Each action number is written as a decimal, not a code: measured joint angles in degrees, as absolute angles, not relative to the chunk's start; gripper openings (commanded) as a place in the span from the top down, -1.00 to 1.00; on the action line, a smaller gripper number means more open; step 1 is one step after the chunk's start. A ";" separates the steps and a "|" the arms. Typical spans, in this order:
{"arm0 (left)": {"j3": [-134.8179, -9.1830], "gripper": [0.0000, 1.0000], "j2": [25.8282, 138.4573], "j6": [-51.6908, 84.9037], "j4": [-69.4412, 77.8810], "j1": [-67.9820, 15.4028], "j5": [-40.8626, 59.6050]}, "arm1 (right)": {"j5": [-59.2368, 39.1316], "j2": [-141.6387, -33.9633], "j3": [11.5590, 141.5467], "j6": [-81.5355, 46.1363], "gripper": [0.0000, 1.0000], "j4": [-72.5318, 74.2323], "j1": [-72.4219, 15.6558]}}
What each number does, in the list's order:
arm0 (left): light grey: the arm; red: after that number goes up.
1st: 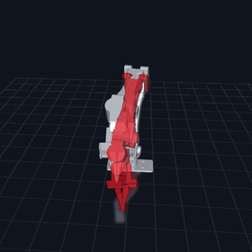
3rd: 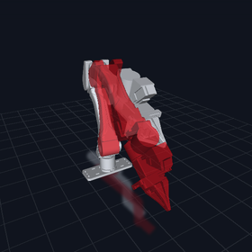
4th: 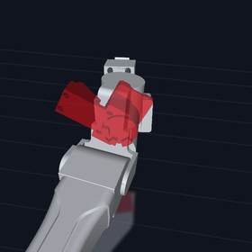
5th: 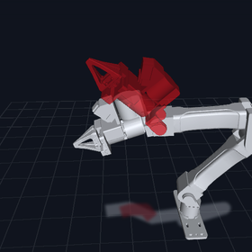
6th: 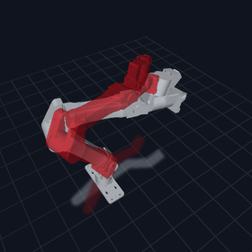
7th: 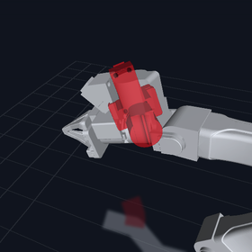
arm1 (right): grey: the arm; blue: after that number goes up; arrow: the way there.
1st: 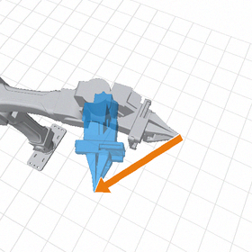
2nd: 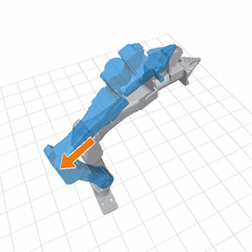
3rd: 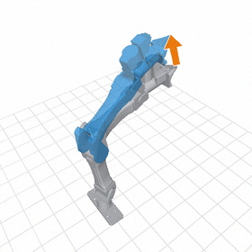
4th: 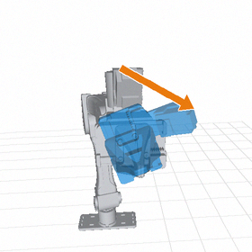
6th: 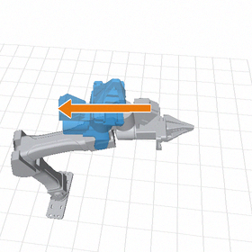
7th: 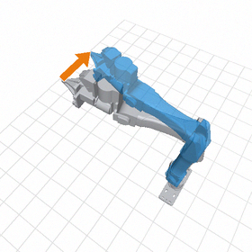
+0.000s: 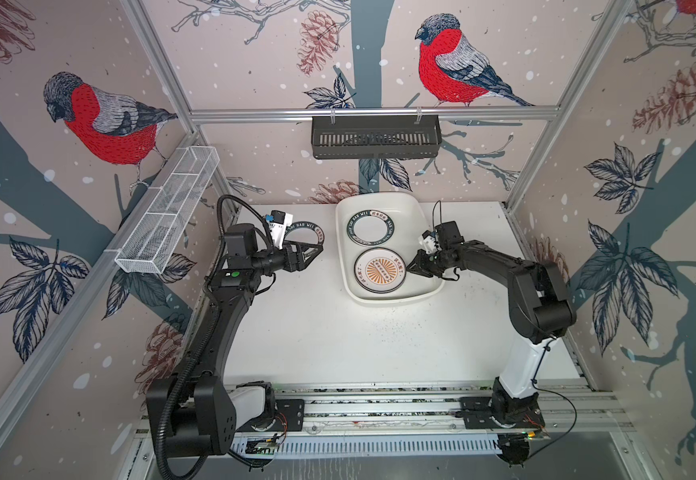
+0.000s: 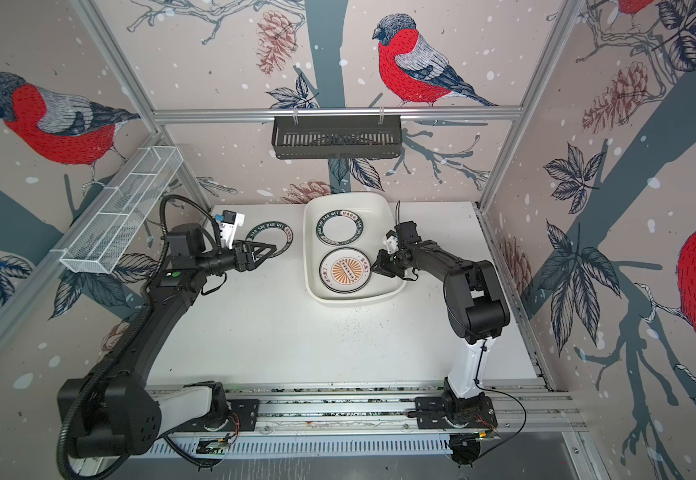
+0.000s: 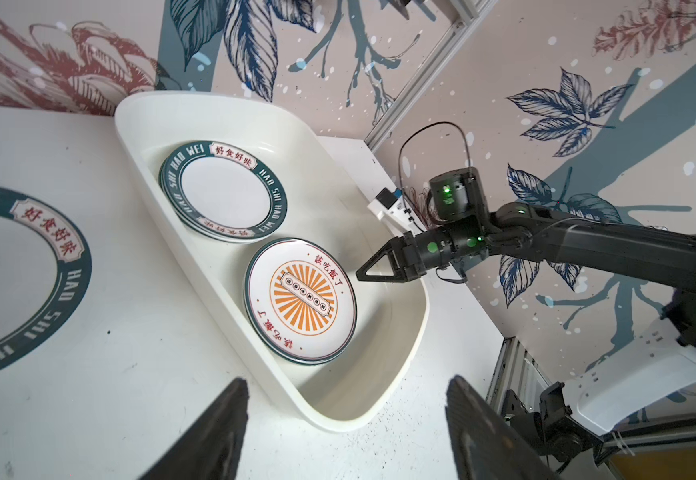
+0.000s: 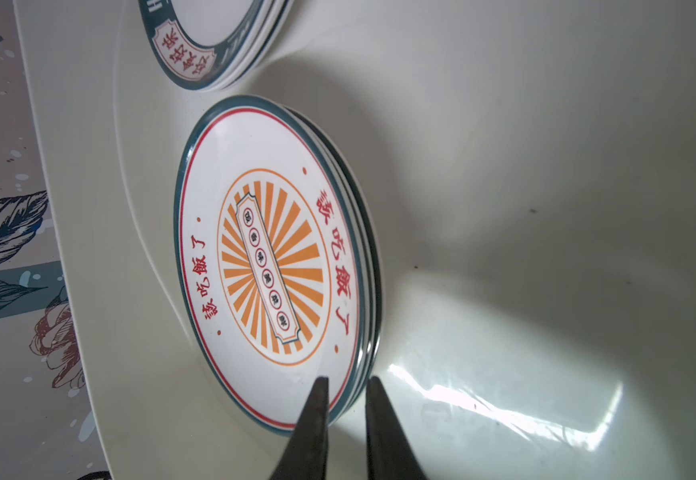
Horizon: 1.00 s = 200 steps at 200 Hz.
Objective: Place the plates into the plastic bin on the countertop
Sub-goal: 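Open the right gripper and lift it off the sunburst plate, then move the left gripper toward the green-rim plate on the table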
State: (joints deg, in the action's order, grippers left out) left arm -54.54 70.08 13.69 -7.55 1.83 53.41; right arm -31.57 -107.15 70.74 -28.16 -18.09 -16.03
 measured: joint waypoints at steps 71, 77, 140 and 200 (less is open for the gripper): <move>-52.21 -0.61 75.66 20.27 -3.68 3.88 43.13 | -28.25 -98.24 68.97 -28.82 0.64 -16.88 -15.94; -51.90 -0.61 76.34 21.19 -3.27 4.47 42.70 | -28.05 -97.25 68.40 -29.17 0.64 -16.29 -15.94; -50.52 -0.56 87.22 29.19 2.20 7.66 40.27 | -26.28 -88.09 60.64 -33.08 0.64 -11.84 -15.97; -51.64 -0.56 94.70 34.54 7.68 8.43 35.66 | -24.60 -80.47 57.01 -34.41 0.63 -11.31 -16.08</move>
